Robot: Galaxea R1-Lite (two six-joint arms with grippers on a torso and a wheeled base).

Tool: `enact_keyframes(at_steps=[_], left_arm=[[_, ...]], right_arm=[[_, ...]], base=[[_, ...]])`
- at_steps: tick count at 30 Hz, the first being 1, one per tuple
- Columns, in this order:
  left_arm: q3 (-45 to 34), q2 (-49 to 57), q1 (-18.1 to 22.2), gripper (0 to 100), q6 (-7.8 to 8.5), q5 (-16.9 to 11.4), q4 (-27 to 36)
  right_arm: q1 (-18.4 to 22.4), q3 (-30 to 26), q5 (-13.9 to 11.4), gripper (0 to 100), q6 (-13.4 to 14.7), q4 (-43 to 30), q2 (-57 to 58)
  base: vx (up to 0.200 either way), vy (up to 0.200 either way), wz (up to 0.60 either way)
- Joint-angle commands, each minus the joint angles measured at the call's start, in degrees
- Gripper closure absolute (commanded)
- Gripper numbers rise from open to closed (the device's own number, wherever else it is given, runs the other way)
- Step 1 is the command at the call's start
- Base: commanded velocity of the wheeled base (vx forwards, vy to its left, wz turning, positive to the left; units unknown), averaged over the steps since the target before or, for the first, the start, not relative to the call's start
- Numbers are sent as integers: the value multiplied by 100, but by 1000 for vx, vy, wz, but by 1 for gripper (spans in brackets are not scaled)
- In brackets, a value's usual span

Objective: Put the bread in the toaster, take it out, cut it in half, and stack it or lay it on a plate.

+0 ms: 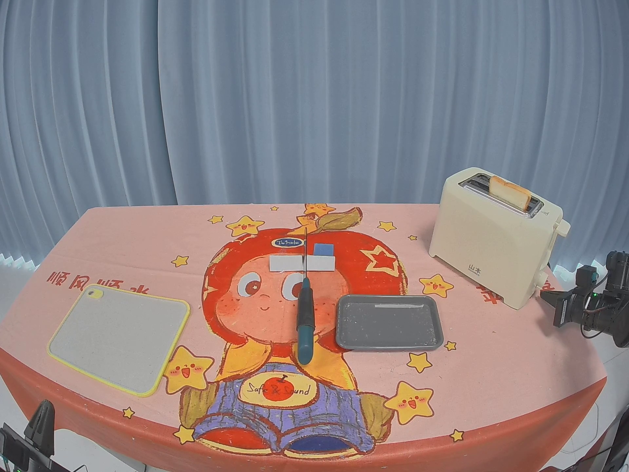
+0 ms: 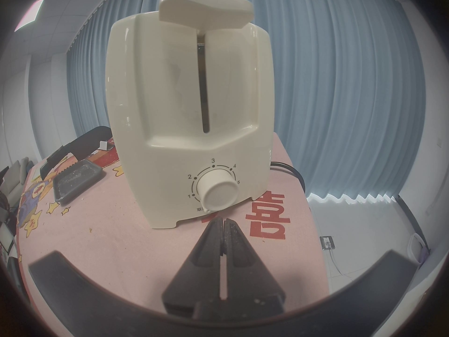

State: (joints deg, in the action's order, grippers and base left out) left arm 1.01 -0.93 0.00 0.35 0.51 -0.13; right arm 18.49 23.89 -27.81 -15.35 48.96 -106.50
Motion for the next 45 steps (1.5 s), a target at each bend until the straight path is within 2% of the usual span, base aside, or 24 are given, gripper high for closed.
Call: enact_keyframes(at_steps=[1,45], left_arm=[[-101,93,0,100,0,2,-4],[-101,93,0,100,0,2,-4]], right_arm=[[-12,1,-5,100,5,0,-11],[-153,-8,-23,100,5,-9,147]], base=[[0,0,0],[0,0,0]])
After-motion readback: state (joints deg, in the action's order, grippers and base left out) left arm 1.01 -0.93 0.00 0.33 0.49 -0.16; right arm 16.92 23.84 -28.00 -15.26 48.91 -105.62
